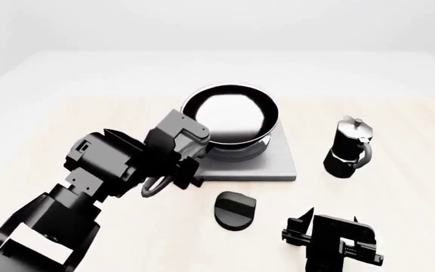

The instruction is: Turn on the stove and put the frying pan on it.

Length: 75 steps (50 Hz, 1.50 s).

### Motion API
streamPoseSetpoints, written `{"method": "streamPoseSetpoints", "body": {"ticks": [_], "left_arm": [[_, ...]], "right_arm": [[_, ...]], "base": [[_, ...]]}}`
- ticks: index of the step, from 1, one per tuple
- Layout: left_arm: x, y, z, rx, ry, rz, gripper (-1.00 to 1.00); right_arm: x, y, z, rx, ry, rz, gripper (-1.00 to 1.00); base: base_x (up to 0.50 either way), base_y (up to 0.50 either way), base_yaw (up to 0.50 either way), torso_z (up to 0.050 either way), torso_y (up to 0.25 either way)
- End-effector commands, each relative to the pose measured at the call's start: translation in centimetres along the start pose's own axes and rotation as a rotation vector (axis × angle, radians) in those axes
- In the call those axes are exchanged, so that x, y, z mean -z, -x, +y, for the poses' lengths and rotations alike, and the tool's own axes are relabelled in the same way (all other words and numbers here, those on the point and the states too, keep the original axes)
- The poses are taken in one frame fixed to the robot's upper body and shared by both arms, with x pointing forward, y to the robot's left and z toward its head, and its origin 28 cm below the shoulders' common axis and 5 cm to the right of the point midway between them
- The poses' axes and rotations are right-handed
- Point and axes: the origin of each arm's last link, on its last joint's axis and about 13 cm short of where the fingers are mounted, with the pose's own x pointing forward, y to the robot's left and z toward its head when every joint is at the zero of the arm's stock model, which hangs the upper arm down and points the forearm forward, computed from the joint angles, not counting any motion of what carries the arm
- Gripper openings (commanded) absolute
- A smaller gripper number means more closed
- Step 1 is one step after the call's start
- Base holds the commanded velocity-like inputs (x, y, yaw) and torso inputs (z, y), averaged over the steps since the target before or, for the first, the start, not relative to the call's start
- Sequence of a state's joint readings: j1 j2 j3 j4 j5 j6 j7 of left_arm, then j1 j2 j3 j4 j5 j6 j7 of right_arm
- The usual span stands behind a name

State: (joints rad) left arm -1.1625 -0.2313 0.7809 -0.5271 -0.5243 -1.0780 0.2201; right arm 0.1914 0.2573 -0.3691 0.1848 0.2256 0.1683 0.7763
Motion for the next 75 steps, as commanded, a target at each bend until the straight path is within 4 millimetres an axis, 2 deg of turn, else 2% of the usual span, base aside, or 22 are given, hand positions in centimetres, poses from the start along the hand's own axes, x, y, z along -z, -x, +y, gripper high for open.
{"method": "streamPoseSetpoints", "body": {"ticks": [1,31,57,58,72,75], "left_arm": [[-0.7,-0.2,0.2,-0.039,-0.006,-0.055,-1.0],[0.5,-2.0,-0.1,-0.067,-0.014,-0.064,-1.0],[0.7,-2.1,-0.5,-0.034,-0.034,-0.062,-1.0],[0.6,-2.1,-0.4,-0.042,-0.038,-0.069,1.0],[-1.0,-0.2,0.0,-0.032,-0.039,-0.195,1.0],[-1.7,0.7,0.1,-0.022,-0.026,-0.241,1.0]], "right_arm": [[0.0,0.0,0.0,-0.002,0.002,0.0,1.0],[0.0,0.0,0.0,-0.007,0.005,0.001,1.0],[0.1,0.0,0.1,-0.008,0.005,0.001,1.0],[0.1,0.0,0.1,-0.008,0.005,0.001,1.0],[0.0,0.0,0.1,-0.009,0.007,0.004,1.0],[0.0,0.0,0.1,-0.008,0.006,0.005,1.0]], "base": [[0.0,0.0,0.0,0.0,0.0],[0.0,0.0,0.0,0.0,0.001],[0.0,0.0,0.0,0.0,0.001],[0.0,0.0,0.0,0.0,0.0],[0.0,0.0,0.0,0.0,0.0],[0.0,0.0,0.0,0.0,0.0]]}}
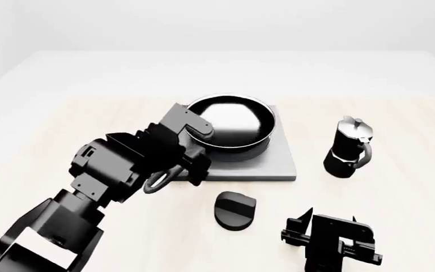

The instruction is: Turn on the stove and put the frying pan on it.

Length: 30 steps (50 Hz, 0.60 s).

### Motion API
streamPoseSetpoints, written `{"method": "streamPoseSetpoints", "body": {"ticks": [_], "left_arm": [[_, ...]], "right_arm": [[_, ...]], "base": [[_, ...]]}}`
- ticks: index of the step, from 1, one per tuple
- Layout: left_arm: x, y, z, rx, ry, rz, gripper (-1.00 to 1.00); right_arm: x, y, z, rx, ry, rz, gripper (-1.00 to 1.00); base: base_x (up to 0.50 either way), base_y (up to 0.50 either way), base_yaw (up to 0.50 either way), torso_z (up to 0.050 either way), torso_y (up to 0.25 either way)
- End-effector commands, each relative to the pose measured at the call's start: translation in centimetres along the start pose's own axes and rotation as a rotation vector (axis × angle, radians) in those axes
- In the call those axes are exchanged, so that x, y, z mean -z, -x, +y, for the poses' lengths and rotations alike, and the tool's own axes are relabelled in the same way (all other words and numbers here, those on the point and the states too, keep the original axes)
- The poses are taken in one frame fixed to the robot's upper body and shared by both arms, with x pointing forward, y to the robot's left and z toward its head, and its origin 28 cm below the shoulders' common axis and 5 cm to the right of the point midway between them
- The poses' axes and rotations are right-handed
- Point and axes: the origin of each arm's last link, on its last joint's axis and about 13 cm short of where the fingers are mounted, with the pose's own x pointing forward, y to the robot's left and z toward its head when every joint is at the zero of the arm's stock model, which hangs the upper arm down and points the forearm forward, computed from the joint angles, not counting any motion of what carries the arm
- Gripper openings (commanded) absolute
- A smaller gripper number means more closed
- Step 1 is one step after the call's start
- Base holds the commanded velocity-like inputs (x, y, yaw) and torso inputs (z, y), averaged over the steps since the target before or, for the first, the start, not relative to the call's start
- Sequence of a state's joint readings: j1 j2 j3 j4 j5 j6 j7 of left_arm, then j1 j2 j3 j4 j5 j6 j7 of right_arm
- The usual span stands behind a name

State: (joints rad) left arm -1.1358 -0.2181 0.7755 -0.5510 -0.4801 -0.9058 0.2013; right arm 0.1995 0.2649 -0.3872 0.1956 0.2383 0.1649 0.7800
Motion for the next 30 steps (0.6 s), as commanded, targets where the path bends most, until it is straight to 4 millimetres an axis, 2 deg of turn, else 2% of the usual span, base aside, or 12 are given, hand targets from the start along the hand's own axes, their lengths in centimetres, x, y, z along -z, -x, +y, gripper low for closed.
{"method": "streamPoseSetpoints", "body": {"ticks": [1,8,15,19,30], "left_arm": [[-1.8,1.7,0.4,0.017,0.017,-0.126,1.0],[-3.4,4.2,0.5,0.045,0.055,-0.262,1.0],[-3.4,5.7,0.3,0.016,0.075,-0.368,1.0],[-2.6,6.6,-0.1,-0.043,0.093,-0.476,1.0],[0.3,6.7,-1.1,-0.193,0.113,-0.642,1.0]], "right_arm": [[-0.1,0.0,0.0,0.0,0.001,0.002,1.0],[-0.1,0.0,0.0,0.001,0.0,0.002,1.0],[0.0,0.0,0.0,0.002,-0.001,0.001,1.0],[-0.1,0.0,0.0,0.001,0.002,-0.001,1.0],[-0.2,0.1,0.0,0.001,0.004,-0.002,1.0]], "base": [[0.0,0.0,0.0,0.0,0.0],[0.0,0.0,0.0,0.0,0.0],[0.0,0.0,0.0,0.0,0.0],[0.0,0.0,0.0,0.0,0.0],[0.0,0.0,0.0,0.0,0.0]]}}
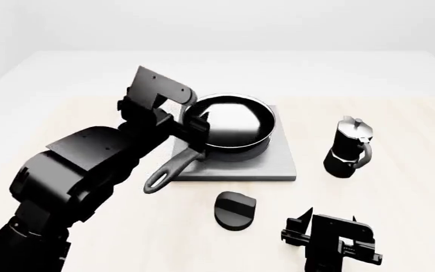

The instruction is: Turn on the stove and put the frying pan on it.

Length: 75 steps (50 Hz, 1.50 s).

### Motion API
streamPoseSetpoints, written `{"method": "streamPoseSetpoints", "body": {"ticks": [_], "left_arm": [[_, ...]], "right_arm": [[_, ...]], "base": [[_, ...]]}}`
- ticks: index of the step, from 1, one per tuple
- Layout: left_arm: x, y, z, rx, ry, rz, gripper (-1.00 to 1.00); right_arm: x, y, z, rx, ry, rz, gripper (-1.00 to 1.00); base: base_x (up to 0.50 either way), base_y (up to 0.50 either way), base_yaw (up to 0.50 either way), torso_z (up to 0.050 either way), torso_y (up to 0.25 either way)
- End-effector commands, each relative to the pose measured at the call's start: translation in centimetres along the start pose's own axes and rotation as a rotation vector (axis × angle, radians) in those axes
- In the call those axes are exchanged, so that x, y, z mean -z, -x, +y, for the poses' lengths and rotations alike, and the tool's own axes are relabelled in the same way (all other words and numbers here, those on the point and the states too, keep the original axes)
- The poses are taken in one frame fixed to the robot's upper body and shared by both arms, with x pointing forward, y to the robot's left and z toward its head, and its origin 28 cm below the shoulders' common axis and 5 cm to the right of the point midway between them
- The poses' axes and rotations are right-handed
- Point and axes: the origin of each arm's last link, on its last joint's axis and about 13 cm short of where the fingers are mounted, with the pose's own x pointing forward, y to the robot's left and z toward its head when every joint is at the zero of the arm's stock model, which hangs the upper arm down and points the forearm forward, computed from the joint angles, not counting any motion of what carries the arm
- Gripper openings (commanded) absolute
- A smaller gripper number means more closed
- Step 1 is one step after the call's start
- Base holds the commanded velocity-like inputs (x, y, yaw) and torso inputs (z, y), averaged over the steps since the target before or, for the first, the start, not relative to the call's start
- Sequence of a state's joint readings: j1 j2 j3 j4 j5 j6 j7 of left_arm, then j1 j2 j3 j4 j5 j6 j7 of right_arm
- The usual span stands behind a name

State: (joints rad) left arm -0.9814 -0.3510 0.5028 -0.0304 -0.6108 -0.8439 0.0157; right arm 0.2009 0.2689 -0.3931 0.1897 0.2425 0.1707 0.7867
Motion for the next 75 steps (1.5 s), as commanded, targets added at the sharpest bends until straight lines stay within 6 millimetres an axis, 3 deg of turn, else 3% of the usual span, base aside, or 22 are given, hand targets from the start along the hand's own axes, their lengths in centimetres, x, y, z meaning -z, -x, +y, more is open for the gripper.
{"method": "streamPoseSetpoints", "body": {"ticks": [1,13,20,30,32,36,60,75], "left_arm": [[1.5,2.0,-0.6,-0.135,0.019,-0.209,1.0],[4.9,3.9,-1.4,-0.377,0.192,-0.395,1.0],[5.7,4.7,-1.5,-0.456,0.2,-0.456,1.0],[8.7,6.1,-2.6,-0.546,0.227,-0.512,1.0],[9.1,6.3,-2.4,-0.507,0.372,-0.476,1.0],[10.5,6.5,-2.5,-0.561,0.254,-0.495,1.0],[16.4,8.4,-4.9,-0.588,0.274,-0.378,1.0],[18.0,9.5,-5.2,-0.586,0.293,-0.351,1.0]], "right_arm": [[-0.1,0.1,0.0,0.0,0.002,-0.002,1.0],[0.0,0.1,0.0,-0.001,0.004,-0.003,1.0],[0.0,0.1,0.0,-0.001,0.002,-0.002,1.0],[-0.1,0.2,-0.1,0.001,-0.001,-0.005,1.0],[-0.1,0.2,-0.1,0.001,-0.002,-0.006,1.0],[0.0,0.1,-0.1,0.005,-0.004,-0.01,1.0],[0.1,0.0,0.0,0.007,-0.003,-0.012,1.0],[0.0,0.2,-0.1,0.007,-0.001,-0.014,1.0]], "base": [[0.0,0.0,0.0,0.0,0.0],[0.0,0.0,0.0,0.0,0.0],[0.0,0.0,0.0,0.0,0.0],[0.0,0.0,0.0,0.0,0.0],[0.0,0.0,0.0,0.0,0.0],[0.0,0.0,0.0,0.0,0.0],[0.0,0.0,0.0,0.0,0.0],[0.0,0.0,0.0,0.0,0.0]]}}
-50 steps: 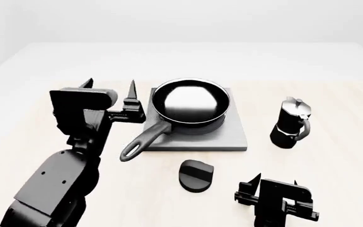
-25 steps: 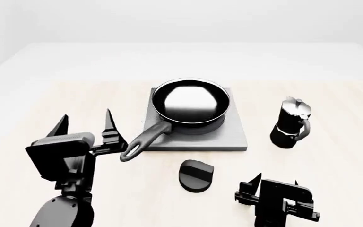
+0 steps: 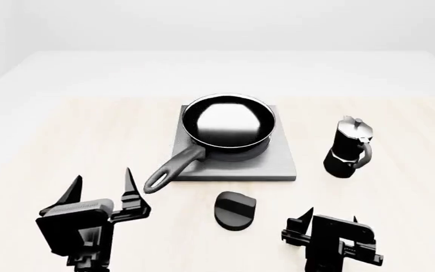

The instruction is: Turn on the stove and put the frying pan on it.

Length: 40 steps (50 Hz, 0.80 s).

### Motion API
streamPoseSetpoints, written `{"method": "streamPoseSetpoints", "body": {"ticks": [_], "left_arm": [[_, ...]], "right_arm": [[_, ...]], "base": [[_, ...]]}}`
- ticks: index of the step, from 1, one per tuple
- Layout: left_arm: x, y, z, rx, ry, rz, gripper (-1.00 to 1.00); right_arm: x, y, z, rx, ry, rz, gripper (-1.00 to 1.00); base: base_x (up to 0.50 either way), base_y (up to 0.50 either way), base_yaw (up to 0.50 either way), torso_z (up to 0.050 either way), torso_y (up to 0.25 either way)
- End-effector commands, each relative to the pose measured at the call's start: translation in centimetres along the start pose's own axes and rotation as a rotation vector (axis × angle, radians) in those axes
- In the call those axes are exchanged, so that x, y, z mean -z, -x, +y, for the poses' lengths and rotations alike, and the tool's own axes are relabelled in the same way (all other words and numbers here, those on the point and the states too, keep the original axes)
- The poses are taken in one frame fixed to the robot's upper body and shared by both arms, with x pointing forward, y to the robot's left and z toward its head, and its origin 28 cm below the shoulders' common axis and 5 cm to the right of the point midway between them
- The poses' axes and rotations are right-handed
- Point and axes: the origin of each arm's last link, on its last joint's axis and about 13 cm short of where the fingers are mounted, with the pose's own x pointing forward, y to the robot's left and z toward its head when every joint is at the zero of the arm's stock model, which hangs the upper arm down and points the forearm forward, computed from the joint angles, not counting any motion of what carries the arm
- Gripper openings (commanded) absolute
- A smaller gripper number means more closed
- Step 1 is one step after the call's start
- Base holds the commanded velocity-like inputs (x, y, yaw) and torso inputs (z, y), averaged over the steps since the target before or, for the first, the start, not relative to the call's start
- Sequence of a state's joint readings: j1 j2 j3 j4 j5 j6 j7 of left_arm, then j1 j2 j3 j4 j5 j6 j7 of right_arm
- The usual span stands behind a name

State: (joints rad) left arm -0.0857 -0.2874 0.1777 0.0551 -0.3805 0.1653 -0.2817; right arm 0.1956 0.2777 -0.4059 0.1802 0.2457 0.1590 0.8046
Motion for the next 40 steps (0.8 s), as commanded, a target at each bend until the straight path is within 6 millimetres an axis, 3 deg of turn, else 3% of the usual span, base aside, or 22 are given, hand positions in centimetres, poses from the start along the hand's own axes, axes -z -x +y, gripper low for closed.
{"method": "streamPoseSetpoints", "body": {"ticks": [1,16,23,40], "left_arm": [[1.0,1.3,0.6,-0.007,0.007,0.027,1.0],[2.2,1.8,1.4,-0.048,0.028,0.089,1.0],[1.3,2.0,1.4,-0.053,0.047,0.075,1.0],[-1.6,1.8,1.8,-0.065,0.068,0.017,1.0]], "right_arm": [[0.1,0.0,0.0,0.003,0.001,-0.003,1.0],[-1.4,1.1,-0.8,0.028,-0.005,-0.098,1.0],[-3.4,2.1,-1.6,0.048,0.013,-0.176,1.0],[-6.1,3.3,-3.4,0.083,0.023,-0.238,1.0]], "base": [[0.0,0.0,0.0,0.0,0.0],[0.0,0.0,0.0,0.0,0.0],[0.0,0.0,0.0,0.0,0.0],[0.0,0.0,0.0,0.0,0.0]]}}
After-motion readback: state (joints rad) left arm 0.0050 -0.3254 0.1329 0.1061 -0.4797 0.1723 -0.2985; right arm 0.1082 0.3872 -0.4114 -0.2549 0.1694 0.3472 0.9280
